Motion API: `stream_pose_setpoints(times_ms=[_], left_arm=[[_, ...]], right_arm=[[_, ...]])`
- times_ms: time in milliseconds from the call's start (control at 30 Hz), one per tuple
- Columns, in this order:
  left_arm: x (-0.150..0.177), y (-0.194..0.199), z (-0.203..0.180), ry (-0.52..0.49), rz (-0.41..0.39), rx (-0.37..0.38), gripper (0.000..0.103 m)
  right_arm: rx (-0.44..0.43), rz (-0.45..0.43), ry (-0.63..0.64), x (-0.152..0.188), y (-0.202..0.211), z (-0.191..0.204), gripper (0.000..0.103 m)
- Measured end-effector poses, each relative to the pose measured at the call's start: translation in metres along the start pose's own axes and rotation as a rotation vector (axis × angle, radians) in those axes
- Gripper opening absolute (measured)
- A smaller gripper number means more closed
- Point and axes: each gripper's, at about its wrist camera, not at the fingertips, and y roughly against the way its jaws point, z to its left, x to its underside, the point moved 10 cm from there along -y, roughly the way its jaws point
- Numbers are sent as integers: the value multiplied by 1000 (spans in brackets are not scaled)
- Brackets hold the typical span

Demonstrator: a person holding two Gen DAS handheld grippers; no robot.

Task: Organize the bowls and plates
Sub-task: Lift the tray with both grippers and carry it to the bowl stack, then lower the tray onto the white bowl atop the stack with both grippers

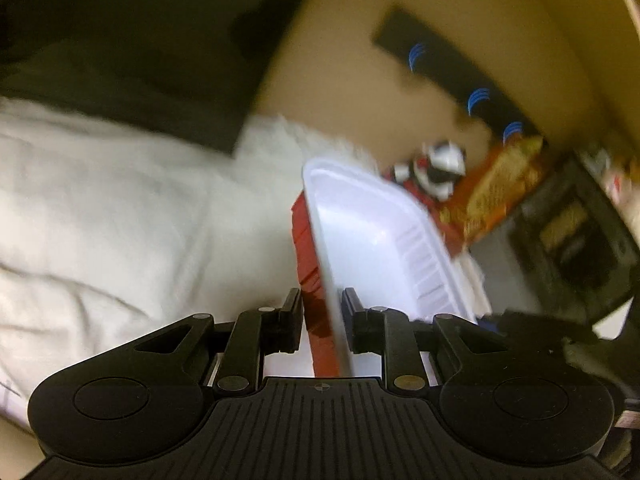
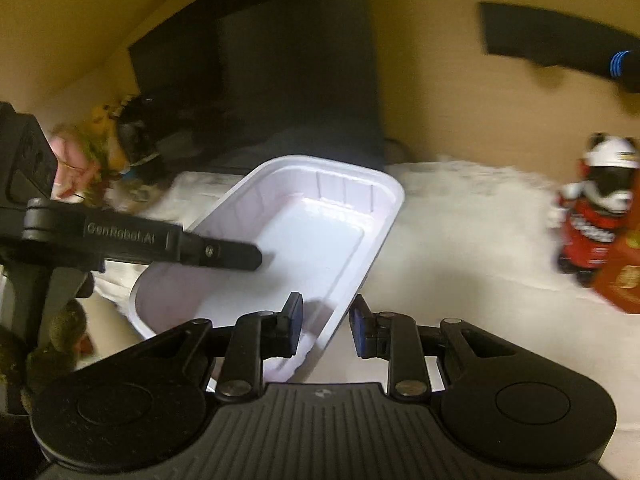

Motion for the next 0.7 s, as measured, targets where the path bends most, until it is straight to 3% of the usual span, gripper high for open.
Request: stream_pose_setpoints(times_ms=[167,333,700], left_arm=[[34,-43,-11,-32,112,-7,24],[47,-74,2,-8,155,-45,24],[43,-69,23,32,165,-52,21]], right_arm=[[46,60,-68,41,-7,-36,26],[77,99,-110,65,-30,-50,26],[73,134,-120,69,-47,-44,26]])
